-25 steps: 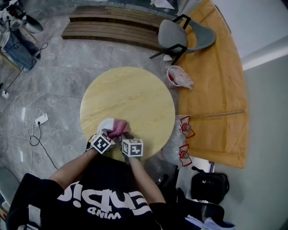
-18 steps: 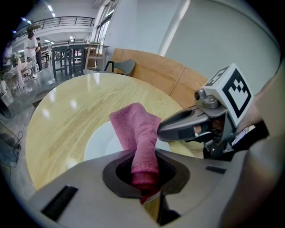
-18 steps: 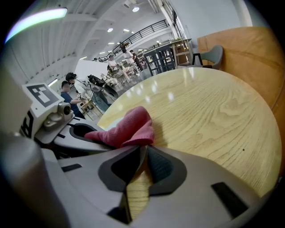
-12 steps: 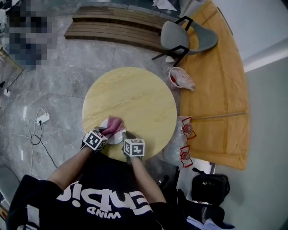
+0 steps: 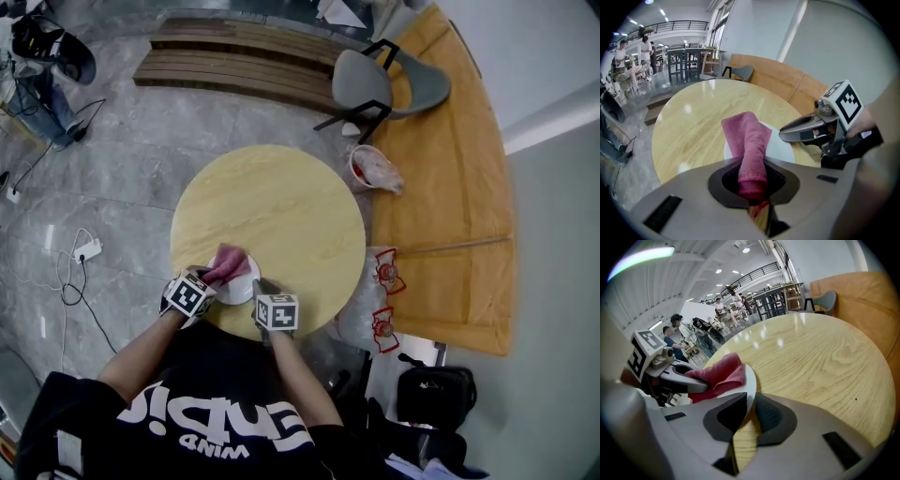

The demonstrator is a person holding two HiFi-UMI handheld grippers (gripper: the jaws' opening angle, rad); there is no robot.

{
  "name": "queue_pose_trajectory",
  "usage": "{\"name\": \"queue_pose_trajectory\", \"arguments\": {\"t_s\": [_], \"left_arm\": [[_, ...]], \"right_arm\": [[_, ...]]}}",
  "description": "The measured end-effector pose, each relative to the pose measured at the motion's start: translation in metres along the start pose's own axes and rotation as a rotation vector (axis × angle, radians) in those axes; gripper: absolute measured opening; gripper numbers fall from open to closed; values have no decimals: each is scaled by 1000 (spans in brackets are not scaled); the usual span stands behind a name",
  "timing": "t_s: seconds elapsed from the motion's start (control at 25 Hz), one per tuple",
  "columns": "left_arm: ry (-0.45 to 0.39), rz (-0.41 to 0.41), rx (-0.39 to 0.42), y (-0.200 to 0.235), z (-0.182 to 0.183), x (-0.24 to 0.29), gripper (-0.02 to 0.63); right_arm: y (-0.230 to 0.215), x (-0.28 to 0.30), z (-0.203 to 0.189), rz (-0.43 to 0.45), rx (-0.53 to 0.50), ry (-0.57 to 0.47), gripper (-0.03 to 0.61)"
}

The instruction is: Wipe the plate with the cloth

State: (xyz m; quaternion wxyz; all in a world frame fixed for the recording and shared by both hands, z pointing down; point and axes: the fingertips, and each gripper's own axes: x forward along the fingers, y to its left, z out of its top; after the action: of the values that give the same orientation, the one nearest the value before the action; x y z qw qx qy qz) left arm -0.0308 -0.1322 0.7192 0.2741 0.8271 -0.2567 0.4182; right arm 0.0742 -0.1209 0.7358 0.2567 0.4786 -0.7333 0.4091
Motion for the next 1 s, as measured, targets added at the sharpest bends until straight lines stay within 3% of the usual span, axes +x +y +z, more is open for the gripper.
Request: {"name": "queue_pose_trajectory", "arguments": {"t_s": [0.48,0.72,1.0], "left_arm": [[-57,77,-42,21,5,-30,46],[-99,12,59,-6,24,-50,46],[-86,-96,109,-53,30,-34,46]], "right_arm": [[-1,-1,-1,-5,14,-1,67],[-1,-2,-3,-15,19,1,67],[0,-1,-2,-11,24,-1,67]]}}
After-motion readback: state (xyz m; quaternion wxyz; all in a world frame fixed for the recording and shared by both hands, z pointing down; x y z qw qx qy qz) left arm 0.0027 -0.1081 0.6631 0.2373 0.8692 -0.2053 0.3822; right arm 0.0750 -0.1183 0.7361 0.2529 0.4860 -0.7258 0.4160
